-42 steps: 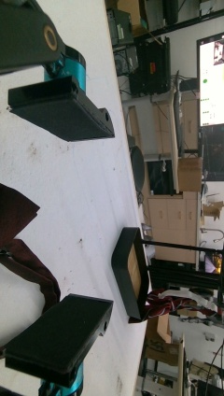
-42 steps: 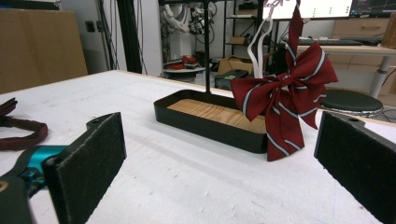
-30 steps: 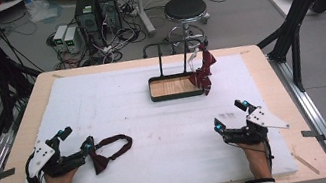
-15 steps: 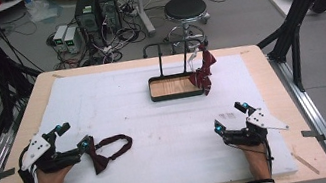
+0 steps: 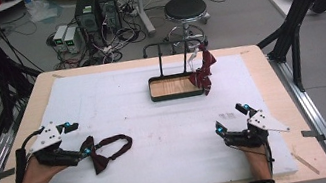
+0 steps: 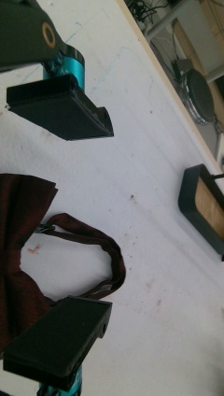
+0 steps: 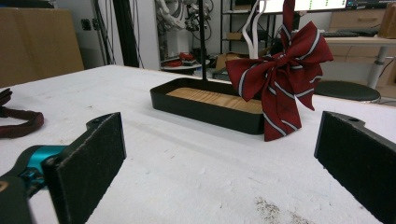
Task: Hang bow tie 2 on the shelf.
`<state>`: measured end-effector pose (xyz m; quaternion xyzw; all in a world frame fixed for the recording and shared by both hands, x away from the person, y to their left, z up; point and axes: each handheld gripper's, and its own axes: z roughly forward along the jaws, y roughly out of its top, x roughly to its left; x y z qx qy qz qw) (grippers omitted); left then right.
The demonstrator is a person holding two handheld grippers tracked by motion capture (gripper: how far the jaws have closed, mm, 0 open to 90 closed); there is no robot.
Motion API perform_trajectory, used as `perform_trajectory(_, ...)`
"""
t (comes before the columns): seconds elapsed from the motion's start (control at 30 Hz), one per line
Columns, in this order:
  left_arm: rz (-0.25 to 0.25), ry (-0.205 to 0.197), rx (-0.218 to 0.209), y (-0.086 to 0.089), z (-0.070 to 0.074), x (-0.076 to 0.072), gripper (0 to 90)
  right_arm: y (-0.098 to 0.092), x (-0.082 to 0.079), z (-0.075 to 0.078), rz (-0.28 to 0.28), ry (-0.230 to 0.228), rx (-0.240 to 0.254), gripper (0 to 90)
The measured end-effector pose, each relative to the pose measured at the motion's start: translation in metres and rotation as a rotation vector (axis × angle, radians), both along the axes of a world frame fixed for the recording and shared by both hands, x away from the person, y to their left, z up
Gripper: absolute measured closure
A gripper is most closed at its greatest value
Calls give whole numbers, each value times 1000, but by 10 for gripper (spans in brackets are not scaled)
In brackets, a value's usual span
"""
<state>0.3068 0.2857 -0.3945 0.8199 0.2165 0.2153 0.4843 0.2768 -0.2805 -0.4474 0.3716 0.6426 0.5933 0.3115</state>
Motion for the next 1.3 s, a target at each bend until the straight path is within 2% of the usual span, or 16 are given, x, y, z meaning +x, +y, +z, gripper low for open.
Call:
perform_trajectory(0.27,-71,55,110,5,9,12,146,0,0,-3,3,14,4,11)
perform_trajectory(0.33,-92,83,136,4,9,14,146,-1,0,-4,4,12,1,11)
perform_trajectory(0.5,-132,124,207,3,4,22,148,-1,0,-4,6,10,0,11)
perform_trajectory(0.57,-148,142,219,2,2,25,148,-1,0,-4,5,8,-1,11)
perform_trajectory(0.67,-208,174,233,1,0,33,146,-1,0,-4,6,8,0,11)
perform_trajectory(0.9,-247,238,275,-3,-6,45,146,-1,0,-4,6,13,7,11)
perform_trajectory(1.0,-262,267,270,-6,-9,50,138,-1,0,-4,6,12,6,11)
perform_trajectory(1.1,-274,306,280,-7,-13,57,135,-1,0,-4,6,12,6,11)
perform_trajectory(1.13,-280,315,297,-7,-15,59,135,-1,0,-4,7,13,8,11)
perform_trajectory(1.3,-294,363,298,-6,-21,68,135,-1,0,-4,5,5,7,11)
